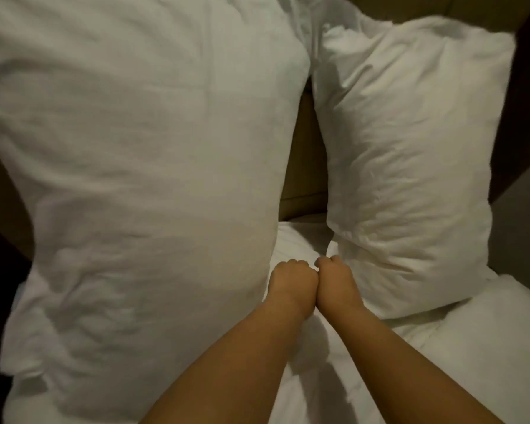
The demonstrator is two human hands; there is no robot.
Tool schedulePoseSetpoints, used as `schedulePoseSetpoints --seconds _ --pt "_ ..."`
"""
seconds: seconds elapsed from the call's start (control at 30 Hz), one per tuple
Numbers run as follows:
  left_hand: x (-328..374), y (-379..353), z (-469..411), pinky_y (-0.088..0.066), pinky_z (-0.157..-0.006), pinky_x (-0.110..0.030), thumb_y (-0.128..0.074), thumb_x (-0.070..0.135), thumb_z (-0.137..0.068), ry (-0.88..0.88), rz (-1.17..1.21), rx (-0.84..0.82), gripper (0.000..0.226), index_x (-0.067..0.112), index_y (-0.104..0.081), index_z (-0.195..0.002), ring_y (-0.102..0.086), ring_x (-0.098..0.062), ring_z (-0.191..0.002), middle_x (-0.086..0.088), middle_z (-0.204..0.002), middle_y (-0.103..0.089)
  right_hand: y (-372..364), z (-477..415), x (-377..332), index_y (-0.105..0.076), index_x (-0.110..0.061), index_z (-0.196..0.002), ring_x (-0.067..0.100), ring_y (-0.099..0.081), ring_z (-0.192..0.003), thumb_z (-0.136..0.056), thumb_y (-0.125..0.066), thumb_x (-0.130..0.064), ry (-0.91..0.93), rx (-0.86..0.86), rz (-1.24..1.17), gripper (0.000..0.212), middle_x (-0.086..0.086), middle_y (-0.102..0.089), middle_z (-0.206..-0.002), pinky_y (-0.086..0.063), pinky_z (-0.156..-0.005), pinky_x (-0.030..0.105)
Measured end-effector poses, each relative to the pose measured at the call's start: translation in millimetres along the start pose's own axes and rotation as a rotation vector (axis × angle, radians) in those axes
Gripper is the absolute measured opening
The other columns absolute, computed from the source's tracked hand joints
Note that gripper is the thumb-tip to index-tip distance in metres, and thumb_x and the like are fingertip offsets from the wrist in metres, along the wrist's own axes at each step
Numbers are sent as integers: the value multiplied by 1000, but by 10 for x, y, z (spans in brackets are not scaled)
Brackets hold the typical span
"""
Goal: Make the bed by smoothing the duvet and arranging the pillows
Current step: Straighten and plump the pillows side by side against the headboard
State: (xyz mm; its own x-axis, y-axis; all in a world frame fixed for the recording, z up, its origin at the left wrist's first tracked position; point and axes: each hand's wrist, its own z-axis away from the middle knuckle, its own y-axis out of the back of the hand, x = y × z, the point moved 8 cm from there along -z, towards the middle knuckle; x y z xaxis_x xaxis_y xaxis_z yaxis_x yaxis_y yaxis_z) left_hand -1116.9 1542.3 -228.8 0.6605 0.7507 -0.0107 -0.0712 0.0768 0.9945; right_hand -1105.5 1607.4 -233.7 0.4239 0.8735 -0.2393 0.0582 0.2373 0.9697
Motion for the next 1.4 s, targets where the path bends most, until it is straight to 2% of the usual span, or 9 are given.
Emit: schedulePoseSetpoints --seconds 0.23,0.33,0.43,0.73,0.97,1.03,1.13,1.27,1.4 --pt "-299 797 766 -49 -88 -34 -55 14 -94 74 -45 195 22 14 -64 -114 -62 -23 -102 -8 -115 -64 684 470 -754 -59 -13 -111 23 -57 -99 -91 -57 -11 196 93 24 20 7 -56 -116 -47 -83 30" --pt "-491 1074 1112 -49 -88 -35 -54 13 -94 114 -20 281 24 13 -63 -116 -62 -26 -103 -9 -115 -62 964 745 -1103 -56 -12 -91 19 -48 -76 -89 -54 -7 281 173 -8 6 3 -49 -94 -40 -63 27" --pt "-682 1368 1422 -50 -89 -36 -53 15 -93 148 -60 356 26 13 -63 -118 -61 -26 -104 -9 -116 -62 1210 986 -1408 -54 -11 -88 18 -45 -72 -89 -51 -8 353 237 -26 5 1 -44 -89 -32 -55 25" --pt "-1059 2280 2041 -46 -82 -35 -47 19 -92 238 -113 493 27 14 -63 -114 -59 -27 -103 -7 -112 -59 2011 1382 -2076 -57 -9 -96 26 -55 -85 -88 -51 -11 511 316 -129 10 8 -54 -102 -47 -70 36" --pt "-1284 2655 2063 -45 -79 -34 -44 22 -94 288 -156 550 25 12 -62 -108 -59 -27 -99 -8 -108 -58 2410 1278 -2367 -57 -14 -102 22 -55 -87 -92 -52 -14 602 452 -70 12 6 -56 -103 -53 -80 35" --pt "-1384 2685 2013 -44 -74 -32 -43 26 -95 288 -174 554 24 12 -60 -103 -57 -24 -90 -7 -104 -58 2477 1187 -2381 -57 -14 -107 20 -55 -88 -95 -48 -14 627 481 -29 15 5 -57 -104 -54 -82 34" --pt "-1659 2736 1928 -44 -70 -31 -44 28 -95 292 -187 551 22 13 -60 -97 -53 -22 -79 -6 -98 -57 2605 951 -2364 -56 -13 -103 20 -52 -86 -97 -43 -15 659 500 43 15 5 -55 -101 -49 -76 29" --pt "-2198 2913 1713 -53 -76 -34 -45 27 -94 338 -159 567 18 15 -57 -92 -56 -22 -80 -3 -87 -52 2796 440 -2386 -57 -13 -105 22 -52 -90 -96 -43 -16 598 520 103 17 5 -55 -103 -47 -78 32" --pt "-2686 3227 1478 -55 -77 -39 -45 27 -95 406 -122 674 11 20 -52 -99 -59 -23 -83 -2 -92 -60 2955 -171 -2500 -60 -9 -104 29 -56 -103 -91 -46 -9 490 511 87 19 8 -57 -112 -41 -74 32"
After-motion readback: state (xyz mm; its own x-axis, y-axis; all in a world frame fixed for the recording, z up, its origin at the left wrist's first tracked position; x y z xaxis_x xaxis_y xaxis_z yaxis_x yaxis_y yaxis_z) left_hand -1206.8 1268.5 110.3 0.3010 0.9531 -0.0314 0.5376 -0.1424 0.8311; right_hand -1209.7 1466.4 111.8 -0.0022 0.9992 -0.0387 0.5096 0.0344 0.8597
